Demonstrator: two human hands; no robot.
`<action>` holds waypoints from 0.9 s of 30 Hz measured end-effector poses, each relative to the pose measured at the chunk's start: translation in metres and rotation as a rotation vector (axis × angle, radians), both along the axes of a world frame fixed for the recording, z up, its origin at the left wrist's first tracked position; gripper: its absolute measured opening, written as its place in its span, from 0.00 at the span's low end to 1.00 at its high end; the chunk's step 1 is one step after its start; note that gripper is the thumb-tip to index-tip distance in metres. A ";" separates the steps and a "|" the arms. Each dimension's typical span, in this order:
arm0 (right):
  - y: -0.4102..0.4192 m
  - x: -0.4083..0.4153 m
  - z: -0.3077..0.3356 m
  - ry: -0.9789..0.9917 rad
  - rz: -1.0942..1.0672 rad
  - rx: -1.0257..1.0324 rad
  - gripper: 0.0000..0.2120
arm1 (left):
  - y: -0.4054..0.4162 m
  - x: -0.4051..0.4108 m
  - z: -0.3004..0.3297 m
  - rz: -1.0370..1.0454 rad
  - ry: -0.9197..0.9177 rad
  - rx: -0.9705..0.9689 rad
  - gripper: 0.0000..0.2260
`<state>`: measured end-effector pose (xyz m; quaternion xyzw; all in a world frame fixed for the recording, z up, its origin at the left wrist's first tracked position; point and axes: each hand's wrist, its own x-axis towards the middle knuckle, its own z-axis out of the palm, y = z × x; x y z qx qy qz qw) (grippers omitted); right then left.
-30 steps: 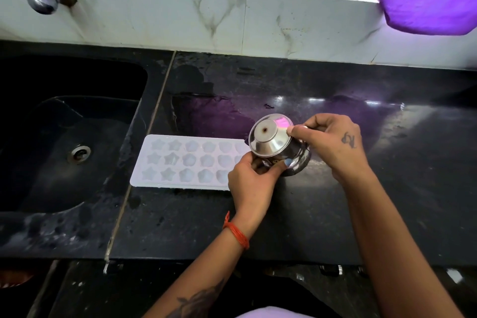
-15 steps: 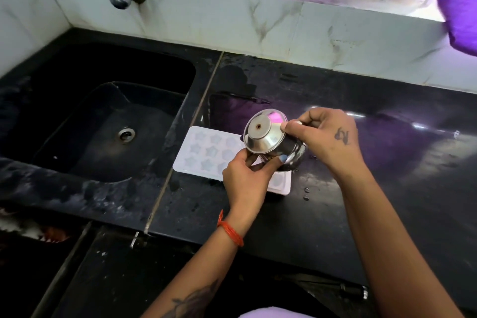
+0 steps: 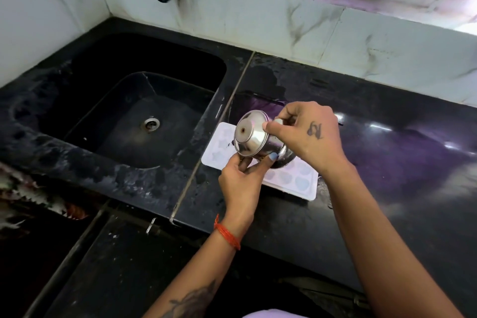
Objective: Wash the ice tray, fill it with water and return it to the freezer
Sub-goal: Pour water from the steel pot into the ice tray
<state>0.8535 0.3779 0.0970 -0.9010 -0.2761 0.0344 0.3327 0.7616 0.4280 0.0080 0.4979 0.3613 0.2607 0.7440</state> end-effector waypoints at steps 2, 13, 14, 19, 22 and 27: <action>0.006 -0.003 0.002 -0.026 0.013 -0.044 0.11 | 0.003 -0.001 -0.002 0.002 -0.017 -0.018 0.13; 0.016 -0.011 0.002 -0.087 0.036 -0.090 0.09 | 0.008 -0.004 -0.011 0.009 -0.020 -0.036 0.14; 0.015 -0.010 0.000 -0.065 0.029 -0.068 0.09 | 0.008 -0.004 -0.011 0.012 -0.006 -0.017 0.14; 0.004 -0.001 -0.010 0.099 -0.038 0.067 0.09 | 0.009 -0.003 -0.007 0.037 0.084 0.122 0.16; -0.002 0.002 -0.014 0.188 -0.086 0.144 0.09 | 0.010 -0.001 -0.006 0.022 0.134 0.189 0.17; -0.011 0.001 -0.012 0.136 -0.117 0.104 0.09 | 0.006 0.001 -0.007 -0.041 0.091 0.107 0.16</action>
